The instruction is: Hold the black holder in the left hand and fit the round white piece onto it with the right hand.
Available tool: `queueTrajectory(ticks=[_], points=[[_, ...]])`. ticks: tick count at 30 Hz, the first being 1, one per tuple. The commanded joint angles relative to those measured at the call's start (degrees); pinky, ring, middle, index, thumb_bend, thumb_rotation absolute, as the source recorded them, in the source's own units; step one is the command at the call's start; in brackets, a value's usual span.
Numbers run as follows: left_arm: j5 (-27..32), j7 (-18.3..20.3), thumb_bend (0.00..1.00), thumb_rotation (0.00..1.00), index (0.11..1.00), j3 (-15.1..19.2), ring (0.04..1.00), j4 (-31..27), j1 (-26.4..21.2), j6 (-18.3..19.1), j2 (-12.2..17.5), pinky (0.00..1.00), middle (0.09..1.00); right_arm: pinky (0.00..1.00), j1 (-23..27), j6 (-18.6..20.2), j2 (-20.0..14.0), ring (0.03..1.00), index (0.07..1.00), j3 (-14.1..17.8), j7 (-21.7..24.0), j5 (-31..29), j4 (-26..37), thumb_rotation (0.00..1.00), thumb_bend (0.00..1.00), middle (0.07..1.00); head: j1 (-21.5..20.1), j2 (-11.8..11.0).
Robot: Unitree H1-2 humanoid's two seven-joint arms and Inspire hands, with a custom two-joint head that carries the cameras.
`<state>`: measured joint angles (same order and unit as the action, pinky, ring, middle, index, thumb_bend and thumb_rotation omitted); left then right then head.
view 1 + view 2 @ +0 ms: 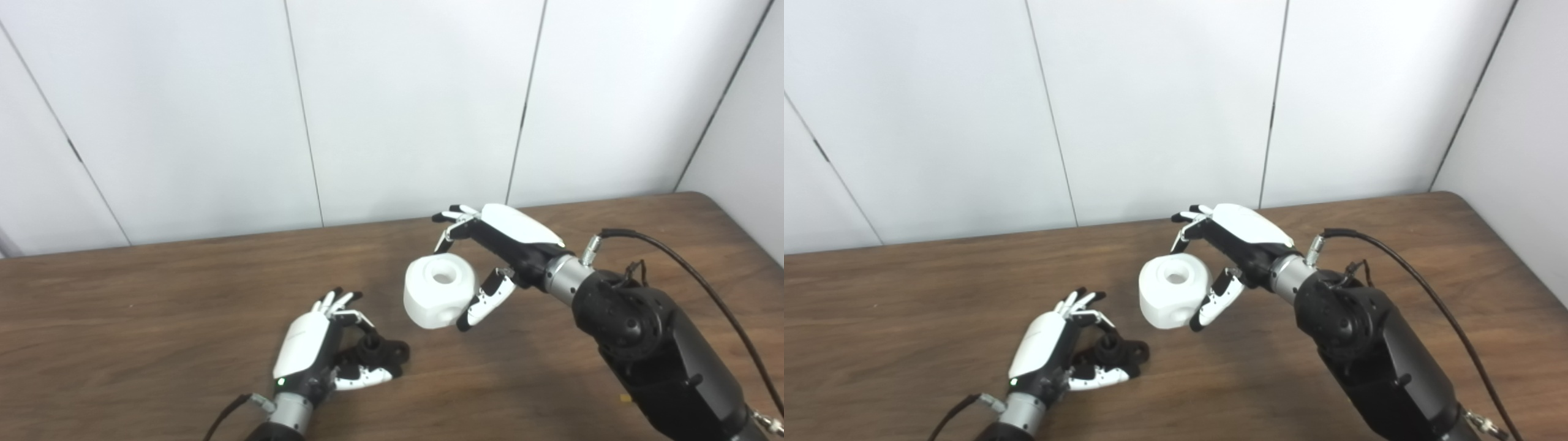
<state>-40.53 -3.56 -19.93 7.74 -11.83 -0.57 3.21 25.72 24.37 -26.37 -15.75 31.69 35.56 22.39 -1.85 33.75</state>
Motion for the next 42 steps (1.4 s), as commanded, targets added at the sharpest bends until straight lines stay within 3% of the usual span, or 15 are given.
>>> queueTrajectory(ticks=[1,17,42], points=[[-0.28,-0.34,0.52,0.04,0.479,-1.27,1.000,0.80,2.97,0.58,-0.39,1.00,0.909,0.97,1.21,-1.17,0.41,0.993,0.476,0.10,-0.40,0.12,2.46,0.13,0.51,0.925,0.21,0.44],[-0.11,1.62,0.52,0.04,0.479,-1.86,1.000,-4.79,5.61,2.56,0.31,1.00,0.909,0.99,-1.98,-3.09,3.83,0.996,0.477,-1.81,-2.09,1.07,0.93,0.13,0.51,0.934,0.87,2.57],[-0.82,2.10,0.52,0.04,0.478,-2.48,1.000,-6.31,5.90,3.49,-0.03,1.00,0.904,0.95,-5.01,-4.39,6.77,0.981,0.477,-3.99,-3.02,2.56,-0.17,0.12,0.52,0.918,2.29,3.70]])
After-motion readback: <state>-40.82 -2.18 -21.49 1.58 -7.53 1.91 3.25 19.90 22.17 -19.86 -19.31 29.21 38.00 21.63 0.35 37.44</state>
